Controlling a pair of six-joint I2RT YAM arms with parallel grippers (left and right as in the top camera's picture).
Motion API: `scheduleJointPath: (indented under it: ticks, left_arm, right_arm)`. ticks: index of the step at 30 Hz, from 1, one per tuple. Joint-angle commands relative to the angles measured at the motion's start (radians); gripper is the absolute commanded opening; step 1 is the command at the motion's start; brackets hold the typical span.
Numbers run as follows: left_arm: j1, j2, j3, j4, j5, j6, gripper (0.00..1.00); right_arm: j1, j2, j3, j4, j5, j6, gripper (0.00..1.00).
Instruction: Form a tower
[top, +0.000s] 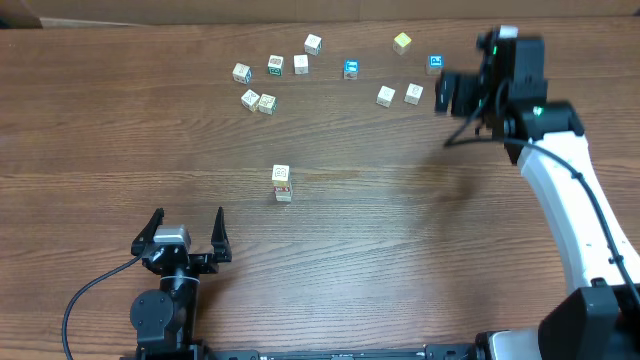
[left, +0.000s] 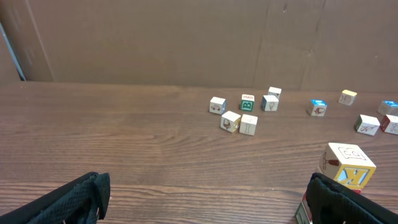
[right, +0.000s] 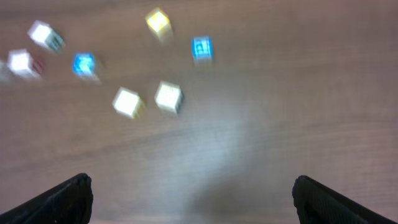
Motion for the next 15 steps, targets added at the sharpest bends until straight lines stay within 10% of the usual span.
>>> scheduleJointPath:
  ticks: [1,15]
  left_arm:
    - [0.004,-0.012,-0.003,-0.003,-0.006,0.016,1.00]
    - [0.004,-0.012,-0.003,-0.003,-0.006,0.016,1.00]
  right_arm:
    - [-0.008,-0.103,-0.147,0.033,-0.006,-0.021,1.00]
    - [-0.026,-0.318,-0.948,0.852,-0.131,-0.031,1.00]
